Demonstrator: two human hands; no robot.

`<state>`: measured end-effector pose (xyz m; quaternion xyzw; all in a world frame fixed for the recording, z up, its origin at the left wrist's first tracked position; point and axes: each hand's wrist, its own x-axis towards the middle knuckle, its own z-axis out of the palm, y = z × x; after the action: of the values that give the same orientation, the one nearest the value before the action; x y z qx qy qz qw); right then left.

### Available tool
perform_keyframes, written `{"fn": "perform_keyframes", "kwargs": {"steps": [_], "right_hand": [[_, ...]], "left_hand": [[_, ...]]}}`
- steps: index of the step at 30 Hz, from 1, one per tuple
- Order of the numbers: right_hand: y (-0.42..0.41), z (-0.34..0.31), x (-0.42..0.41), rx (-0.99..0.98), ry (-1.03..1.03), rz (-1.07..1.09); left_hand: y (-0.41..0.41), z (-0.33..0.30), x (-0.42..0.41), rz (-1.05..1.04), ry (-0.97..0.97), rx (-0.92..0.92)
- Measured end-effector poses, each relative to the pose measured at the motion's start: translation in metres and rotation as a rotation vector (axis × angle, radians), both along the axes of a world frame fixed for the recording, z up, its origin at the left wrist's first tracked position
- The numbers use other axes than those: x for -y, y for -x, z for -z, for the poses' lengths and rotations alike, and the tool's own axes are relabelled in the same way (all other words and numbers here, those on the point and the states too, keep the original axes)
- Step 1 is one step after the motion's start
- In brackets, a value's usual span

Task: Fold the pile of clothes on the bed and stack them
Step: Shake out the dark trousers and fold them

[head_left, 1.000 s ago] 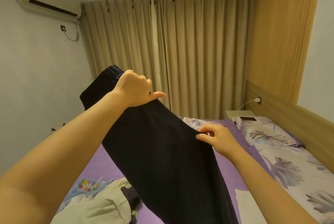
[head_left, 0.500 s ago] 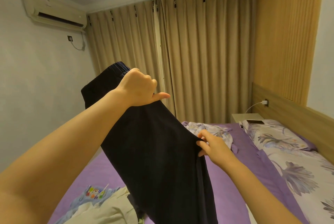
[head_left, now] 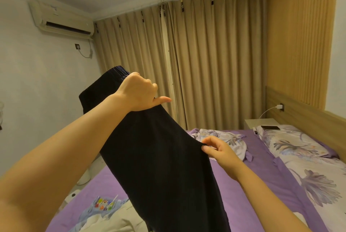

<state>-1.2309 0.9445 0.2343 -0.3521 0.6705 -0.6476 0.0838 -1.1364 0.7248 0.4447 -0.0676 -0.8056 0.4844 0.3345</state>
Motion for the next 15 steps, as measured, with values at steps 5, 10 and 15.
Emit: {"fn": "perform_keyframes", "kwargs": {"steps": [5, 10, 15], "right_hand": [[-0.005, 0.001, 0.011, 0.360, 0.181, -0.210], [-0.008, 0.001, 0.017, 0.479, 0.221, -0.134], [-0.015, -0.007, 0.025, 0.149, -0.131, 0.031]], "left_hand": [[0.001, 0.005, 0.000, -0.002, -0.011, 0.002], [-0.002, 0.003, 0.006, -0.007, -0.015, -0.018], [-0.005, 0.004, 0.010, -0.005, -0.011, -0.014]]}}
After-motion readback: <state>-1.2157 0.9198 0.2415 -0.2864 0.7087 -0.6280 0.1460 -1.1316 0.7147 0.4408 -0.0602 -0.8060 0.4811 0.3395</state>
